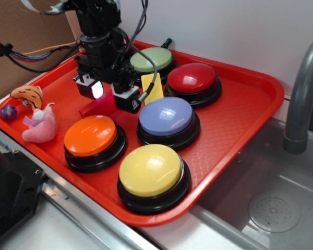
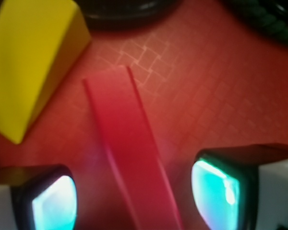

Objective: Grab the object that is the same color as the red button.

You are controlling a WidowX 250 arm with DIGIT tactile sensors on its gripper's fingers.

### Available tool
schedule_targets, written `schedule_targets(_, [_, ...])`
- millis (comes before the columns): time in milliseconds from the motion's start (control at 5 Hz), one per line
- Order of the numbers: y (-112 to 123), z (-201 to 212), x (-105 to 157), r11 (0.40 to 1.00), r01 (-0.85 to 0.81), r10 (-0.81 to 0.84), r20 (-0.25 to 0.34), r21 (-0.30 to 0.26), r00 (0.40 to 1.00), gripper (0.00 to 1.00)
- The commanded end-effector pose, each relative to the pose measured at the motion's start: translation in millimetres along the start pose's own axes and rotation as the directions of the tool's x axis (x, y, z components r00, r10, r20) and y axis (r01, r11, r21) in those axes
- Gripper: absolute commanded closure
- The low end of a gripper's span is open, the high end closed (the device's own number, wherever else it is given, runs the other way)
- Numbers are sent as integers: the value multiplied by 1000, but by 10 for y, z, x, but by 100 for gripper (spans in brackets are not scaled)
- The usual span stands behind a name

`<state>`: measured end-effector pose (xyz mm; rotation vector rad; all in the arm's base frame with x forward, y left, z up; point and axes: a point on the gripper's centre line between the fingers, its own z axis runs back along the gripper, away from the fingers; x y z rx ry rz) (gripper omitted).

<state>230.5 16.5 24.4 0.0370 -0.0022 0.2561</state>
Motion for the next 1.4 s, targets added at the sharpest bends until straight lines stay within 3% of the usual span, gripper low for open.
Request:
schedule_targets(0, [62,-5,84,1000,-12,11,8,22,1000,100])
schedule_targets(400, [134,419,275,999,-12,13,-26,48,1000,100])
schedule_targets(1000, [124,1293,417,1000,14,-16,112,16,994,100])
schedule_targets(1200, [254,1343,346,997,7,-11,52,72,999,100])
